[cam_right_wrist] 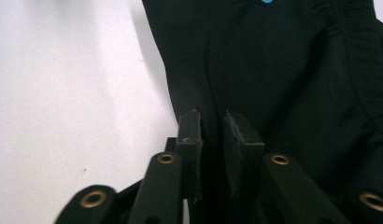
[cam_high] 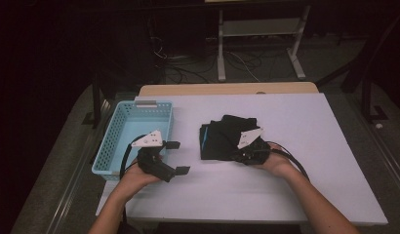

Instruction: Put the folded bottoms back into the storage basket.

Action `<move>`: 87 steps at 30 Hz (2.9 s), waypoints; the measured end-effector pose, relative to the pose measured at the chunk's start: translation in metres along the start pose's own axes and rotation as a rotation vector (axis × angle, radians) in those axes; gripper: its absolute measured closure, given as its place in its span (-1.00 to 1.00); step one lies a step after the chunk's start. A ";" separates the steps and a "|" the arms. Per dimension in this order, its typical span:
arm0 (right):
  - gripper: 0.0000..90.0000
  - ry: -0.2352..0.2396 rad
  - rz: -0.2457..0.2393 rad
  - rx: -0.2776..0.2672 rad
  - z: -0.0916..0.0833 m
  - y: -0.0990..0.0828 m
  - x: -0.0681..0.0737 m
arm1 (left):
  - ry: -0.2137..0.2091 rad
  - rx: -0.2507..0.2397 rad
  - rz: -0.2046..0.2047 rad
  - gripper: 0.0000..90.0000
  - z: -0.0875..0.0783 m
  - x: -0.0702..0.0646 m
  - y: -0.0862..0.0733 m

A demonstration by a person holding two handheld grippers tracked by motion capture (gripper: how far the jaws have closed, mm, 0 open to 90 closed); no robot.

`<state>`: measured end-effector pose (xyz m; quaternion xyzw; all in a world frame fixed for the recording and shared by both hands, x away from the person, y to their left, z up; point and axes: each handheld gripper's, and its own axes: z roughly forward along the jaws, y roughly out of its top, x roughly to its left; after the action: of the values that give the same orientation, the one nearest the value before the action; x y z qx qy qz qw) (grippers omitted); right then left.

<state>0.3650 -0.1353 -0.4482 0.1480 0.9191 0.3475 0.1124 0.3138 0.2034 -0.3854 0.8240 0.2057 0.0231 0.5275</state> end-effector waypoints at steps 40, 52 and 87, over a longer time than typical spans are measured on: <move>0.83 0.086 0.130 -0.019 -0.017 0.009 0.008 | -0.009 0.000 0.002 -1.00 0.000 0.000 0.000; 0.83 0.115 0.162 -0.037 -0.030 0.010 0.014 | -0.014 -0.004 -0.001 -1.00 -0.001 0.001 0.000; 0.83 0.161 0.147 -0.031 -0.042 0.001 0.056 | -0.013 -0.005 -0.002 -1.00 -0.001 0.001 0.000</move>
<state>0.3000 -0.1403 -0.4231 0.1849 0.9063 0.3798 0.0145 0.3145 0.2047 -0.3852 0.8225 0.2031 0.0177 0.5310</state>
